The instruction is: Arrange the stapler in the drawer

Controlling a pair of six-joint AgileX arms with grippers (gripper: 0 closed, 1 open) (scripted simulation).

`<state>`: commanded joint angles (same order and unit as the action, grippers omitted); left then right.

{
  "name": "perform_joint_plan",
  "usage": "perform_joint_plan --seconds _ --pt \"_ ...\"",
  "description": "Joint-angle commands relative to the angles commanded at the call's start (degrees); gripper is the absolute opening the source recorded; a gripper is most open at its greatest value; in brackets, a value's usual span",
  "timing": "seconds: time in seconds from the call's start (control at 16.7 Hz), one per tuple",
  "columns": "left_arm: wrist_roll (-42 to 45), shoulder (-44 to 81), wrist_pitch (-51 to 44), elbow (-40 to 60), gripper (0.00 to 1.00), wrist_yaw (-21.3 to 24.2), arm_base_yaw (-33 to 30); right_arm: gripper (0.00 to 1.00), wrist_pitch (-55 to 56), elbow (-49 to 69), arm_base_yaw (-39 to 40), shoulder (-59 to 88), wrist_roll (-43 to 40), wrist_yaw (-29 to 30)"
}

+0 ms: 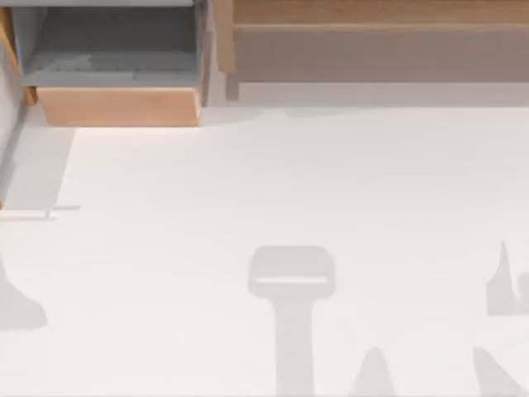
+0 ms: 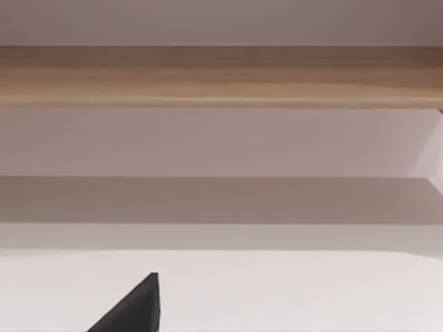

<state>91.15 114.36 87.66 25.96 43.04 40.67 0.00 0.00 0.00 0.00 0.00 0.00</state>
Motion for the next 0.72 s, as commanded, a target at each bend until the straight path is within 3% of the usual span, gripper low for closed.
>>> perform_joint_plan --seconds 0.48,0.72 --pt "-0.06 1.51 -2.02 3.59 1.0 -2.84 -2.92 1.0 0.0 0.0 0.0 0.0 0.0 0.0" --pt "-0.06 1.51 -2.02 3.59 0.7 -2.84 -2.92 1.0 0.0 0.0 0.0 0.0 0.0 0.0"
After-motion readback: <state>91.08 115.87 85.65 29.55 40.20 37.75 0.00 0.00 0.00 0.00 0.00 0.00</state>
